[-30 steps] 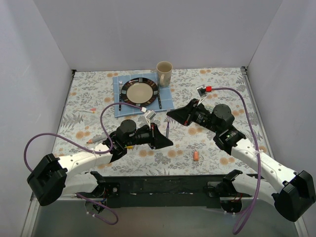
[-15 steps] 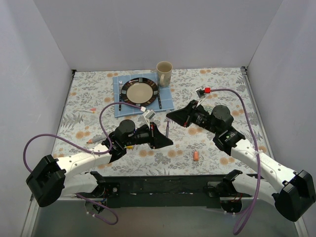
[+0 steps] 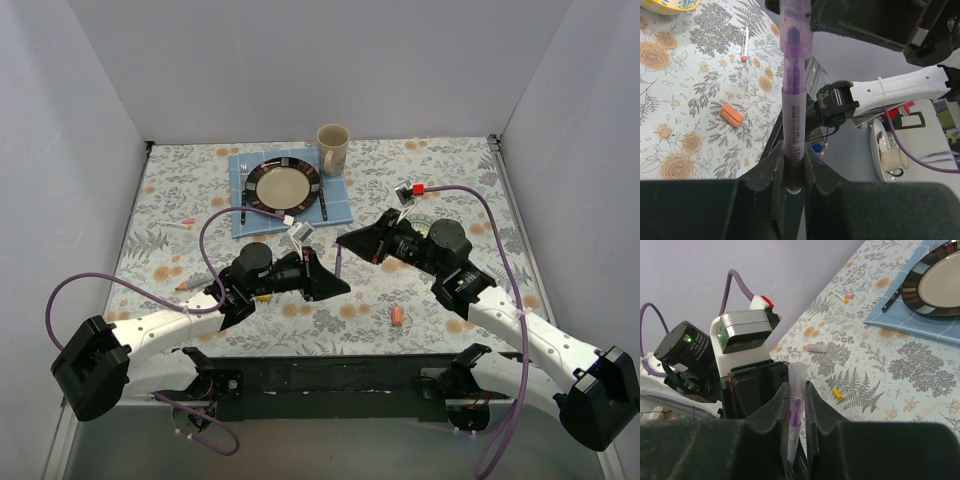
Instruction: Insert the pens into the pen caps
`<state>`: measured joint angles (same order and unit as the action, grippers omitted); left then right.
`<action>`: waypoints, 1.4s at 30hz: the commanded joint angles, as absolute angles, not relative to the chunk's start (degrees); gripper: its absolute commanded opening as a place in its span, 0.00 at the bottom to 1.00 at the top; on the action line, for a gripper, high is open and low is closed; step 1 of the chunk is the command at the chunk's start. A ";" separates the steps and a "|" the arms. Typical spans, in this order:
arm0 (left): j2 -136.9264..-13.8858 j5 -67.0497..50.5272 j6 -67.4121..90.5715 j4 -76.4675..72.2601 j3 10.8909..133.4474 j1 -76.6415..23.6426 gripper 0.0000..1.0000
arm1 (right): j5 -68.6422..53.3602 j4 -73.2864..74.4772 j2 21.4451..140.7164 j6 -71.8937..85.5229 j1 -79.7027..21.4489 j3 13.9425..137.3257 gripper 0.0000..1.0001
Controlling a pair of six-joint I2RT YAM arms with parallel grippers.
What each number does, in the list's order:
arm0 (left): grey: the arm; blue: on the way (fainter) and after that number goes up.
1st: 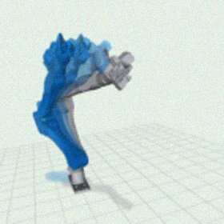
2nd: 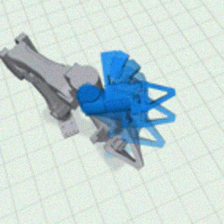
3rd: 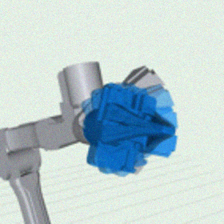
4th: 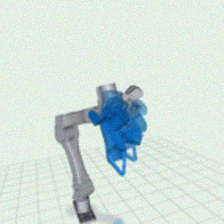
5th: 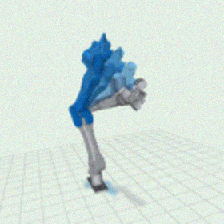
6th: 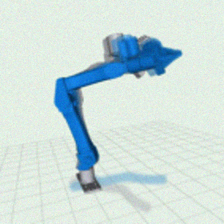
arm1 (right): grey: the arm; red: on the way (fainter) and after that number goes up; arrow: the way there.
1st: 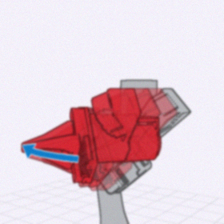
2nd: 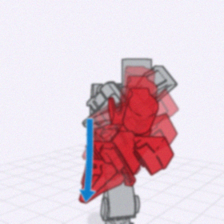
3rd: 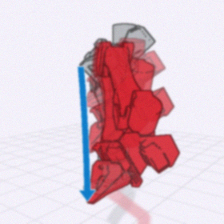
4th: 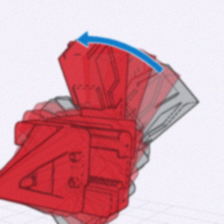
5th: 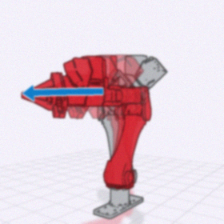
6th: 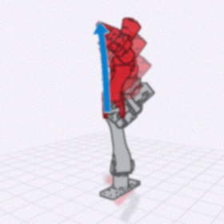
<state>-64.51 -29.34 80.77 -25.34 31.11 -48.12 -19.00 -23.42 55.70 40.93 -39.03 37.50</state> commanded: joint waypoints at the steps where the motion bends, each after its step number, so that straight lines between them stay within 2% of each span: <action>1: -62.67 -28.22 79.72 -26.10 32.52 -48.16 0.00 | -18.19 -26.54 54.32 39.64 -39.38 36.91 0.01; 17: -61.61 -21.89 75.07 -22.16 37.17 -48.16 0.00 | -12.66 -32.43 50.01 43.06 -45.53 28.13 0.04; 18: -61.52 -21.71 74.54 -21.80 37.87 -48.16 0.00 | -12.74 -32.08 49.66 43.15 -45.61 28.47 0.10; 19: -61.44 -21.71 74.01 -21.45 38.32 -48.16 0.00 | -12.66 -31.04 49.57 43.07 -45.62 29.00 0.25; 21: -61.00 -21.62 71.55 -18.64 40.24 -48.16 0.00 | -11.43 -28.23 49.48 42.72 -45.62 32.59 0.43; 22: -60.82 -21.71 70.76 -17.59 40.95 -48.16 0.00 | -11.08 -26.04 49.57 41.58 -45.62 34.00 0.58; 24: -59.69 -21.97 68.66 -14.51 42.44 -48.16 0.00 | -9.33 -23.30 50.18 40.61 -45.62 38.92 0.72; 25: -59.16 -22.23 68.03 -13.54 42.80 -48.16 0.00 | -9.06 -22.33 50.45 40.00 -45.62 40.76 0.74; 29: -57.13 -22.41 64.96 -8.10 44.38 -48.16 0.00 | -8.79 -19.34 52.64 37.19 -45.62 46.75 0.76; 37: -56.51 -24.87 64.86 -7.73 43.16 -48.16 0.00 | -10.99 -18.81 57.48 33.66 -45.62 53.60 0.76; 39: -57.21 -25.83 64.95 -8.00 43.15 -48.16 0.00 | -11.34 -18.46 58.79 33.14 -45.62 54.31 0.75; 42: -57.57 -26.54 64.95 -8.26 43.24 -48.16 0.00 | -12.30 -19.24 59.76 32.96 -45.61 54.49 0.66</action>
<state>-57.49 -24.56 65.91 -8.69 42.81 -48.23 -10.72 -18.09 59.11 34.85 -45.41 51.68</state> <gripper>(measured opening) 0.128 0.713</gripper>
